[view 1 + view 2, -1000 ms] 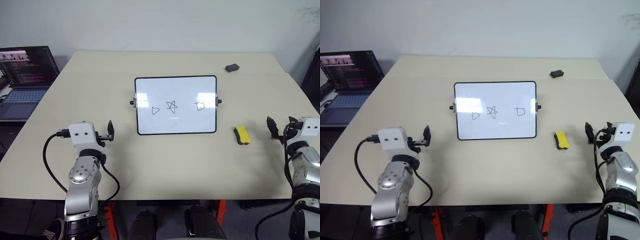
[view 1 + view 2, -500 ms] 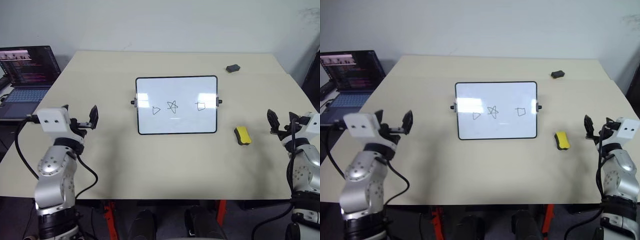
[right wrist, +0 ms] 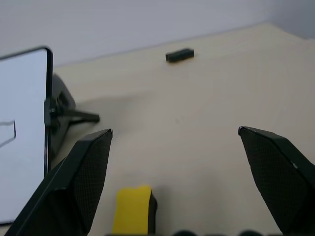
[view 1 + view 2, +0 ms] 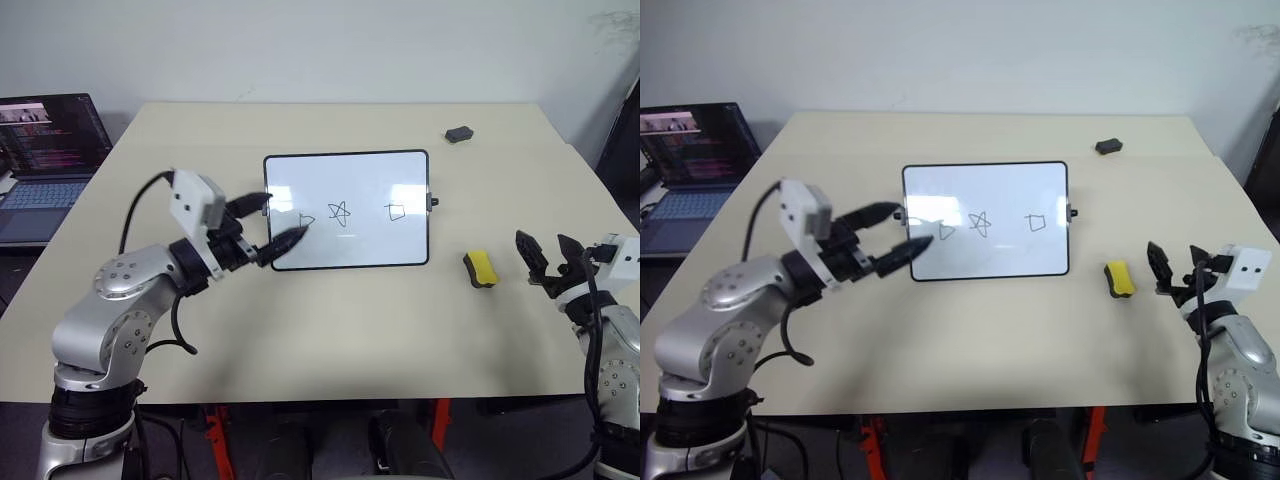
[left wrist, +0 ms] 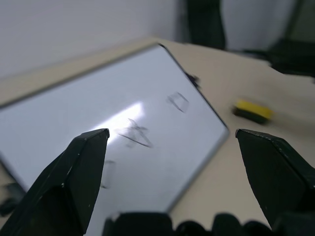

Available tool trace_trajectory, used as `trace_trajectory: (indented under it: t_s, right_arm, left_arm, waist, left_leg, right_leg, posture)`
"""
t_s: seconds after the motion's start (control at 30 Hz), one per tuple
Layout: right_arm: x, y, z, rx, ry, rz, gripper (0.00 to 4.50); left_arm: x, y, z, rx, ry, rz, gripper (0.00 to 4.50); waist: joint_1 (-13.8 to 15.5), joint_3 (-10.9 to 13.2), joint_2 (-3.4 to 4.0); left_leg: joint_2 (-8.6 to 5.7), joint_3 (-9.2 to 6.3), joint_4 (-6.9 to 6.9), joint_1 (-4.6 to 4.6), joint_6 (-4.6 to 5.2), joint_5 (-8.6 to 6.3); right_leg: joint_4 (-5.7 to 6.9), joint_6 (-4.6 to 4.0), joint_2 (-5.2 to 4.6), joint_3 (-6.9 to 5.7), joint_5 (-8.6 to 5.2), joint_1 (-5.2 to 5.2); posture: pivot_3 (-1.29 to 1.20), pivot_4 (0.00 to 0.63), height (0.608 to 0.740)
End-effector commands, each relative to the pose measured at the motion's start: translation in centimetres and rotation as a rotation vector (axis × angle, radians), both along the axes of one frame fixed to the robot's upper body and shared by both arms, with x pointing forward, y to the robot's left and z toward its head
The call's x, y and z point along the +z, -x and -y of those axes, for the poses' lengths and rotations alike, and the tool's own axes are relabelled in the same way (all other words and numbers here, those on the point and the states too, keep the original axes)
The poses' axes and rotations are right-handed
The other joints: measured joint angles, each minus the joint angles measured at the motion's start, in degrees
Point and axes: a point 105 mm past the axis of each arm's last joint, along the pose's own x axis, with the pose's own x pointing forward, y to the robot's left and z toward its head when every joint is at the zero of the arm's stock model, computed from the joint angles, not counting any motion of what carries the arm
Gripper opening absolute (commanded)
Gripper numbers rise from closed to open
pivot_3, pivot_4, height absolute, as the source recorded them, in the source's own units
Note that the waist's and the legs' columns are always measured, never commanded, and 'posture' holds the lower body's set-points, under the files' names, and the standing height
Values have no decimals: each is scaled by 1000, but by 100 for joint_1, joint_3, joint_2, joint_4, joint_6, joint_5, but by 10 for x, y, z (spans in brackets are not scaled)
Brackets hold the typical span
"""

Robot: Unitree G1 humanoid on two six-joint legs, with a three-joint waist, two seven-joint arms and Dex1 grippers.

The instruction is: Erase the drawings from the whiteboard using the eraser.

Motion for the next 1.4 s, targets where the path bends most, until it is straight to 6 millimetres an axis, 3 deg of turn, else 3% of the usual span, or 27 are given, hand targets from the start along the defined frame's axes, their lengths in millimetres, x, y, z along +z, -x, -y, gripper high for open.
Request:
trace_trajectory:
  t_s: [0.03, 0.17, 0.5, 0.87, 1.4]
  right_arm:
    - [8, 4, -16, 57, 42, -25, 4464]
    - [-3, 1, -31, 96, 76, -105, 4464]
    - [-18, -22, -22, -18, 68, -143, 4464]
    - [-27, -34, -23, -32, 56, -153, 4464]
    - [-34, -43, -27, -23, 55, -173, 4464]
  left_arm:
    - [-6, 13, 14, -144, -76, -11, 4500]
    - [-13, 11, 16, -208, -128, -7, 4500]
    - [-16, 1, 27, -263, -160, 21, 4500]
    - [-11, -2, 36, -279, -156, 39, 4500]
    - [-12, -2, 33, -263, -153, 40, 4500]
  waist:
    - [4, 0, 0]
    - [20, 0, -1]
    - [56, 0, -2]
    - [53, 0, -2]
    - [51, 0, -1]
  left_leg:
    - [0, 3, 1, 0, 0, 0]
    - [-1, 5, 2, -2, 0, 0]
    - [-7, 6, 0, -15, 1, -1]
    - [-6, 4, 2, -15, 1, -1]
    - [-6, 2, 1, -13, 1, -1]
  right_leg:
    - [4, -2, 1, -2, -2, 0]
    - [0, -3, 2, -3, -3, 0]
    - [-17, -2, -3, -6, -3, -3]
    - [-12, -1, -2, -8, -2, -3]
    - [-10, -1, -3, -7, -2, -3]
  posture:
    - [0, 150, 740]
    - [0, 150, 740]
    - [0, 150, 740]
    - [0, 150, 740]
    - [0, 150, 740]
